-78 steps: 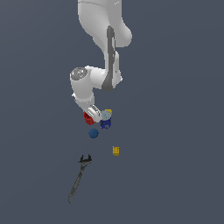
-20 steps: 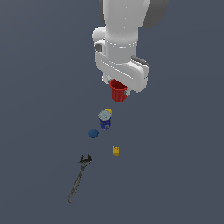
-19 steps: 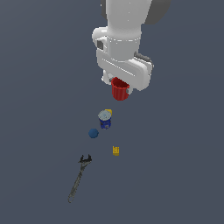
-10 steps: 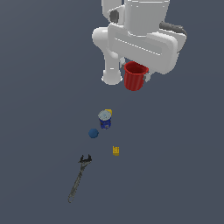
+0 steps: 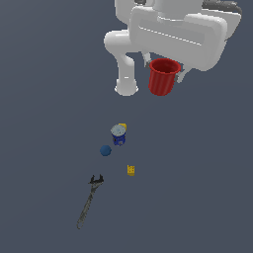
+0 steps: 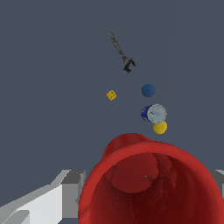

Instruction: Pick up a designated object from a clutter of objects.

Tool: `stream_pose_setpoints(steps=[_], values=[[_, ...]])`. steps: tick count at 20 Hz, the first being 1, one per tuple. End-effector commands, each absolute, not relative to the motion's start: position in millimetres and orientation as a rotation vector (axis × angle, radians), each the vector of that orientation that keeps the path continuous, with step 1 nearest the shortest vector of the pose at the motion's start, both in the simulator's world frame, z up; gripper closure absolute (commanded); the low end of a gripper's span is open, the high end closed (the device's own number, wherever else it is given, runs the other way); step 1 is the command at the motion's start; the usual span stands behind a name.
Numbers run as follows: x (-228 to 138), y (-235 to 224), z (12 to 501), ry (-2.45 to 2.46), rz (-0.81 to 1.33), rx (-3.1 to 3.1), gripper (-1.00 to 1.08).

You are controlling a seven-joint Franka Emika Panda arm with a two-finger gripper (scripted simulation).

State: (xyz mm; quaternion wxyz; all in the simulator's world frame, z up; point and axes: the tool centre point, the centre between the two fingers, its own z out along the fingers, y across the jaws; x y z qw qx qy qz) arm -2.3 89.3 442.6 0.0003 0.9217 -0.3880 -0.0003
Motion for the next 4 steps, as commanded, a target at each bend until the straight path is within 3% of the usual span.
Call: stream_pose_setpoints(steps=[1,4], values=[[-0.8,91.4,447.2,-1.220,0.000,2.895,1.08],[-0.3,92.2,448.6,-1.220,0.000,2.895,1.08]])
